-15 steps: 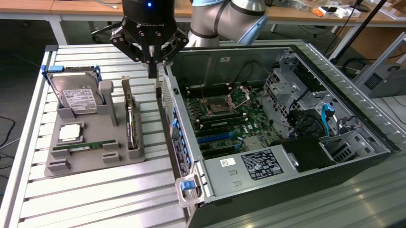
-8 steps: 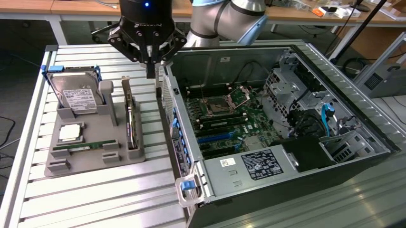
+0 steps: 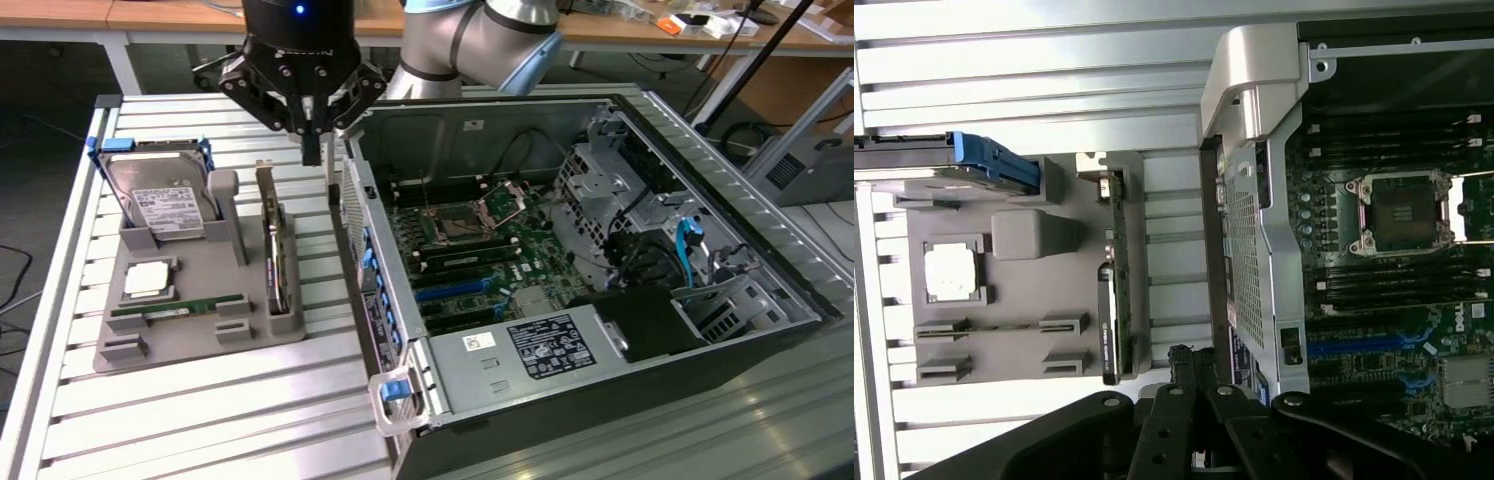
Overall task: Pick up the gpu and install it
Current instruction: 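Reach for the gpu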
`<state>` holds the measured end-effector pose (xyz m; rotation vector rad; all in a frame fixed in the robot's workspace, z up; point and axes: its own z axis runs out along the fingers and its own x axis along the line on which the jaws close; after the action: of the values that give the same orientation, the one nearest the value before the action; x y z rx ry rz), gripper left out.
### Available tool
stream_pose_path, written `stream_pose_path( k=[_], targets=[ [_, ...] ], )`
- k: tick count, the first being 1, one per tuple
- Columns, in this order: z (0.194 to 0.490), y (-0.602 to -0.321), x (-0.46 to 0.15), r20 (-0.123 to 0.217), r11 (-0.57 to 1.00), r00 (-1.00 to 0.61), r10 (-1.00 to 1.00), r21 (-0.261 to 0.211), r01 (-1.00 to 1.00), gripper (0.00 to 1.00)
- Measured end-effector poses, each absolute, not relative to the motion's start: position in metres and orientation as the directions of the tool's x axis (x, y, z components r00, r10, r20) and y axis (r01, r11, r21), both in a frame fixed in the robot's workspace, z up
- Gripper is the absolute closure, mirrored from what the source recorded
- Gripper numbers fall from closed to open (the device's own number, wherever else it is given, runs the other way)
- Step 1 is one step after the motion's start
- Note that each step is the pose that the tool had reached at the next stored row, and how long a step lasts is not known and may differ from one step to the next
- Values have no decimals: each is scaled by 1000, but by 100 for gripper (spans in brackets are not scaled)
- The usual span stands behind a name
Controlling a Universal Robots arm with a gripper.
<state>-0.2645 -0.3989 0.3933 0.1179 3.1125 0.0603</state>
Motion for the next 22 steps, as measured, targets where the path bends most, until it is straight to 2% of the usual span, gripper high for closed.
stream_pose_path(
  k=[22],
  targets=[
    [393,-399,-278,-25,996,-997,76,39,75,89]
  ],
)
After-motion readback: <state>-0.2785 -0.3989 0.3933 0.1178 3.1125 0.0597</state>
